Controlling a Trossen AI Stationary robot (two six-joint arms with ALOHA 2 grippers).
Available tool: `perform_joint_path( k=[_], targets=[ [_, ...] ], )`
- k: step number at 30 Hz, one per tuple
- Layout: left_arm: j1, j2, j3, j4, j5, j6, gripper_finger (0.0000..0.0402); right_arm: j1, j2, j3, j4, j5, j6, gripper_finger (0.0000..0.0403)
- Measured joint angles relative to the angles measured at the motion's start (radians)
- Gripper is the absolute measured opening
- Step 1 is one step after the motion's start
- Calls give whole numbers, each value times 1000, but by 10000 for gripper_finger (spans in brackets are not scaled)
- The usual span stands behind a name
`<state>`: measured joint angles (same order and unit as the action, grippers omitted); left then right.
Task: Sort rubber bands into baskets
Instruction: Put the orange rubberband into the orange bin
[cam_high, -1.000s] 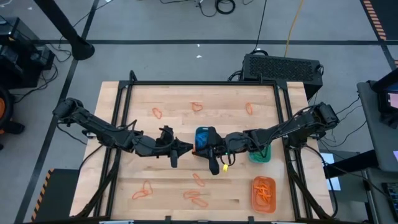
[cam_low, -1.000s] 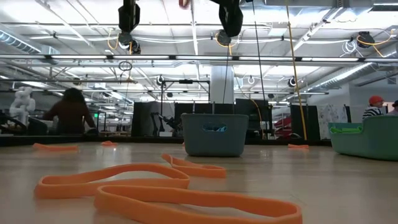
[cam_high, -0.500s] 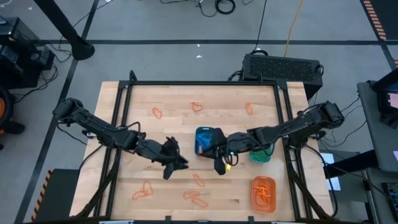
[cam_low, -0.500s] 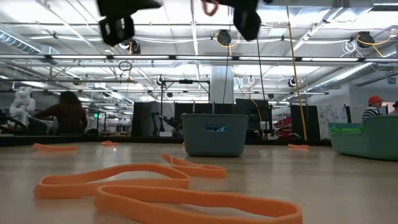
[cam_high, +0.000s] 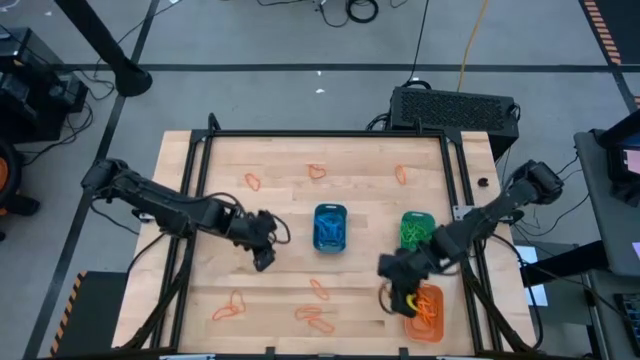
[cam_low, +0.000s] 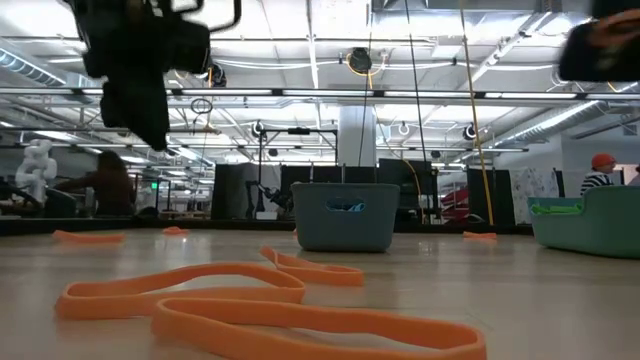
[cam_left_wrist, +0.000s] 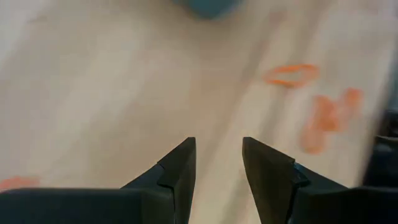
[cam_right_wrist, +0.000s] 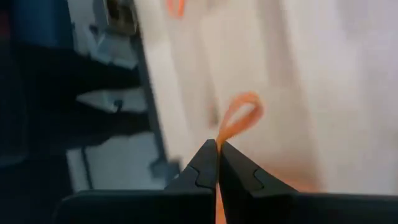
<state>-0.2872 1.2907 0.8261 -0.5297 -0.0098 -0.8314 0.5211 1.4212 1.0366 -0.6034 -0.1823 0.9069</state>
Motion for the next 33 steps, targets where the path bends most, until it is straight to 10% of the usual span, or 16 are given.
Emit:
perform_joint_path(
  k=[22, 33],
  targets=[
    [824, -3, 0, -255, 94, 462, 138, 308, 59, 0, -186, 52, 394, 0],
    [942, 126, 0, -242, 87, 557, 138, 304, 94, 0, -219, 79, 402, 47]
  ],
)
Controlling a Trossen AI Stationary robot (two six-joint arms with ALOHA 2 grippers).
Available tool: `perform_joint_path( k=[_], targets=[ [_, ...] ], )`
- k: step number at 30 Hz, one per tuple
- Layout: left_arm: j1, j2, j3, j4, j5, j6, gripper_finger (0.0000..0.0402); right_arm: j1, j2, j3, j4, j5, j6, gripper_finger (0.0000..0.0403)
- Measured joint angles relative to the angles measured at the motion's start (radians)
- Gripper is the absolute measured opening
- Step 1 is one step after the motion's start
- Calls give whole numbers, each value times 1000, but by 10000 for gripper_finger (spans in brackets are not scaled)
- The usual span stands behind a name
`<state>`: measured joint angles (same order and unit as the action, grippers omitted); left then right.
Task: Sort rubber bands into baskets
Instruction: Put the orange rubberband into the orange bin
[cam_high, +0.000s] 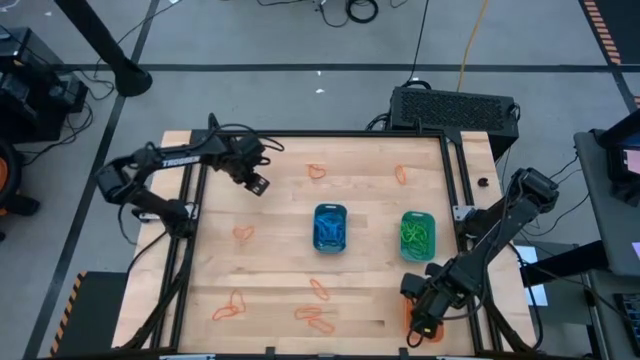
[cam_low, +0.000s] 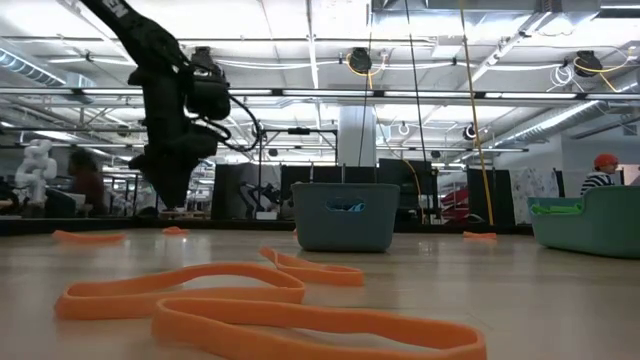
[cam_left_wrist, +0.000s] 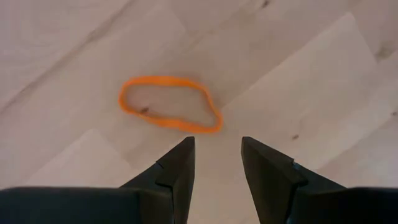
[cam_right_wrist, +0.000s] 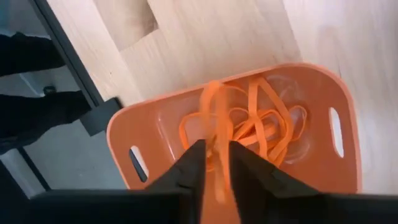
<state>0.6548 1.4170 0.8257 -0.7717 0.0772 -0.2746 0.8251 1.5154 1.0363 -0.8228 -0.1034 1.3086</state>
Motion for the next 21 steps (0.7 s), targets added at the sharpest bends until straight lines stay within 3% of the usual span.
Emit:
perform_joint_path(
  k=[11, 15, 21],
  targets=[
    [-2, 119, 0, 97, 39, 0, 138, -3, 0, 0, 2, -7, 15, 184],
    [-5, 163, 0, 94, 40, -5, 138, -3, 0, 0, 3, -23, 40, 209],
    [-26, 203, 3, 97, 36, -5, 138, -7, 0, 0, 7, -142, 69, 221]
  ],
)
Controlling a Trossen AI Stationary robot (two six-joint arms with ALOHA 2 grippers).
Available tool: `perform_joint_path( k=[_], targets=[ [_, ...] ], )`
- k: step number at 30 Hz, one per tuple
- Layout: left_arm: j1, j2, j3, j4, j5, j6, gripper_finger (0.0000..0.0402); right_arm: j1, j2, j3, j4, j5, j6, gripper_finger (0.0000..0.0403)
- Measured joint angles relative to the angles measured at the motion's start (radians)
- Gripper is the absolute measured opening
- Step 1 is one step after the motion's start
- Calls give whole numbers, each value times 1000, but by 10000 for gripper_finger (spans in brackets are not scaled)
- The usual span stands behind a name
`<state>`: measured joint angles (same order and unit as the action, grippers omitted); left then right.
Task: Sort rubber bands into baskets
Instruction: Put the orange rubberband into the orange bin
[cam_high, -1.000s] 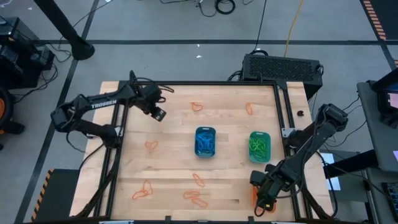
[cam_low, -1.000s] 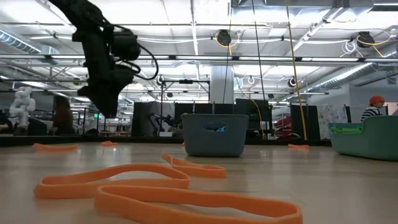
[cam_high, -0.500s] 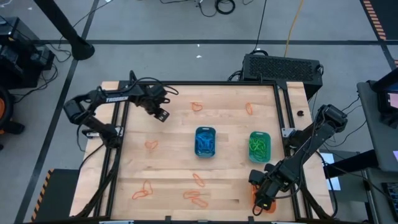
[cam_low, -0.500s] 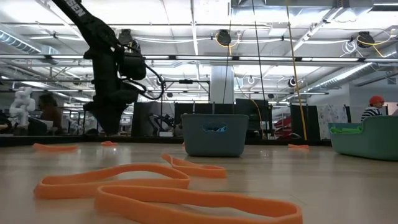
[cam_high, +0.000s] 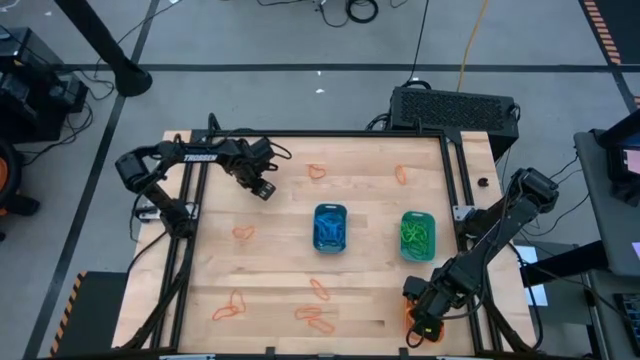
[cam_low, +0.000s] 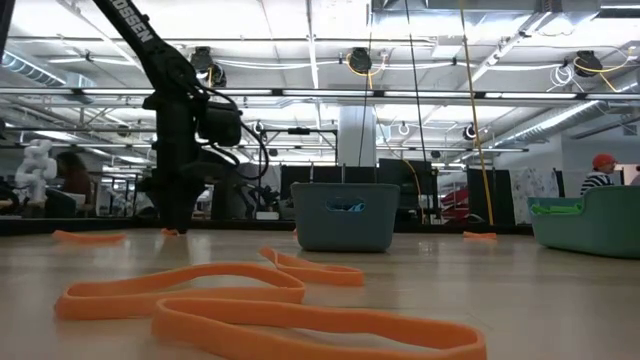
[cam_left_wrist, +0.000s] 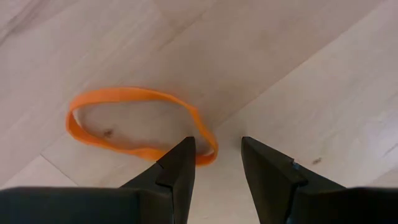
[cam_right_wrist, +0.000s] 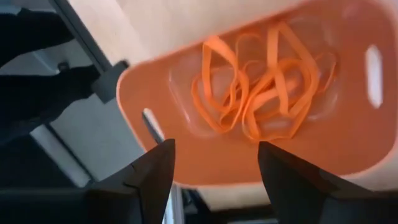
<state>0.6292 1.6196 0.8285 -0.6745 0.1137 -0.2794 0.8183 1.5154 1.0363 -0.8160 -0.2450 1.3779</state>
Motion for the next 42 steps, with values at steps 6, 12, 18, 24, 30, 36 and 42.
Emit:
perform_joint_path(
  k=[6, 12, 18, 24, 30, 36, 42],
  targets=[
    [-7, 7, 0, 4, -15, -3, 138, -14, 0, 0, 0, -38, 2, 222],
    [-8, 8, 0, 6, -18, -3, 137, -28, 0, 0, -1, 7, -9, 222],
    [-10, 9, -2, 9, -25, 5, 53, -27, 0, 0, -1, 11, -9, 222],
    [-41, -10, -5, 17, -63, -1, 5, -61, 0, 0, 7, 5, -55, 222],
    [-109, -128, -6, 1, -87, -2, 2, -101, -6, 0, 5, 22, -62, 222],
    [-233, -312, -6, 30, -70, -81, 1, -130, -62, 0, 33, 222, -106, 222],
    [-397, -425, -5, 193, -65, -275, 1, -202, -133, 0, 112, 521, -226, 222]
  ],
)
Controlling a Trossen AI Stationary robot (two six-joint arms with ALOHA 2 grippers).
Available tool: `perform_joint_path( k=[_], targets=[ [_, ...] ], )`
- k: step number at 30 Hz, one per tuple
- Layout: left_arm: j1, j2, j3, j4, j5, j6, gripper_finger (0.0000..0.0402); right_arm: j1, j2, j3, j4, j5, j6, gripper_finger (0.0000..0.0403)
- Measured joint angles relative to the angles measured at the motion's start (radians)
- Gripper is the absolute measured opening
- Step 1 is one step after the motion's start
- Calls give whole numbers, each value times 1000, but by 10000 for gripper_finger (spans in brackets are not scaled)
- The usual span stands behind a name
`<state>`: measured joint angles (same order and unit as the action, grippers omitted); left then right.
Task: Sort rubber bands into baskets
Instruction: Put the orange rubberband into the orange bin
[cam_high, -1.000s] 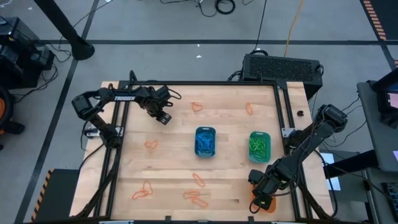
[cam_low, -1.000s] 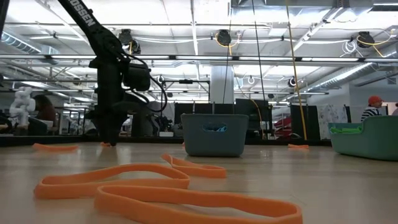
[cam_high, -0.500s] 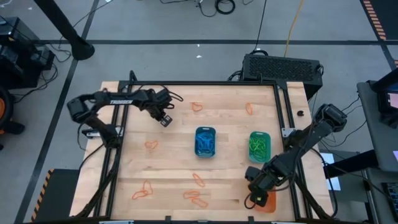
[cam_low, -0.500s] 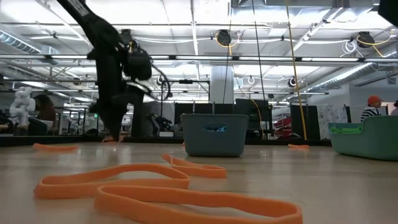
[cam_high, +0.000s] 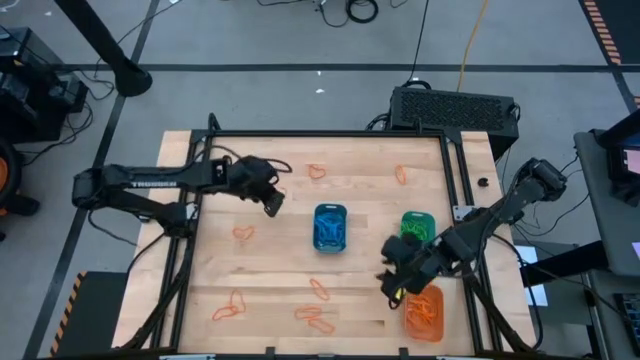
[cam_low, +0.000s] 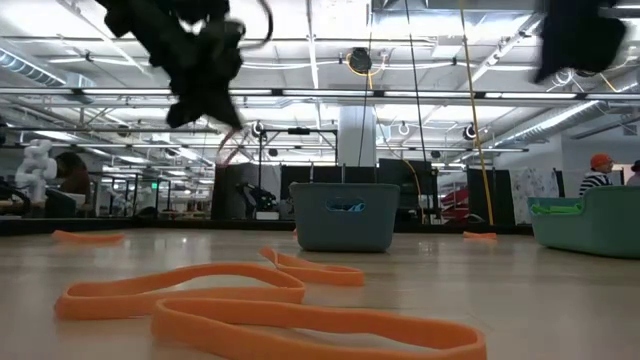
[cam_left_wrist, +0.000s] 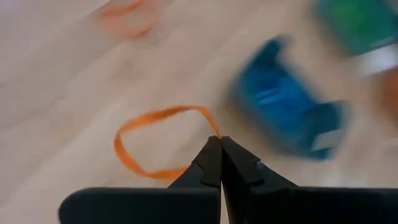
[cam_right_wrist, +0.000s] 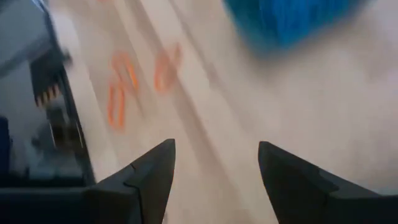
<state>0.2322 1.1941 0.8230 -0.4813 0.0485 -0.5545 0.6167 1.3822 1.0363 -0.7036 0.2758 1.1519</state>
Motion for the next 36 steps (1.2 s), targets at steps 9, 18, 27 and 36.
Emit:
perform_joint_path(
  k=[9, 18, 27, 36],
  targets=[
    [-261, 16, 2, 438, -44, -168, 0, -155, -15, 0, 348, 118, -477, 222],
    [-436, 89, 2, 725, -88, -200, 0, -242, -13, 0, 570, 116, -735, 222],
    [-517, 217, 2, 963, -139, -248, 0, -270, -9, 0, 625, 111, -831, 222],
    [-537, 312, 3, 1144, -124, -279, 0, -270, -2, 0, 619, -16, -882, 222]
  ],
)
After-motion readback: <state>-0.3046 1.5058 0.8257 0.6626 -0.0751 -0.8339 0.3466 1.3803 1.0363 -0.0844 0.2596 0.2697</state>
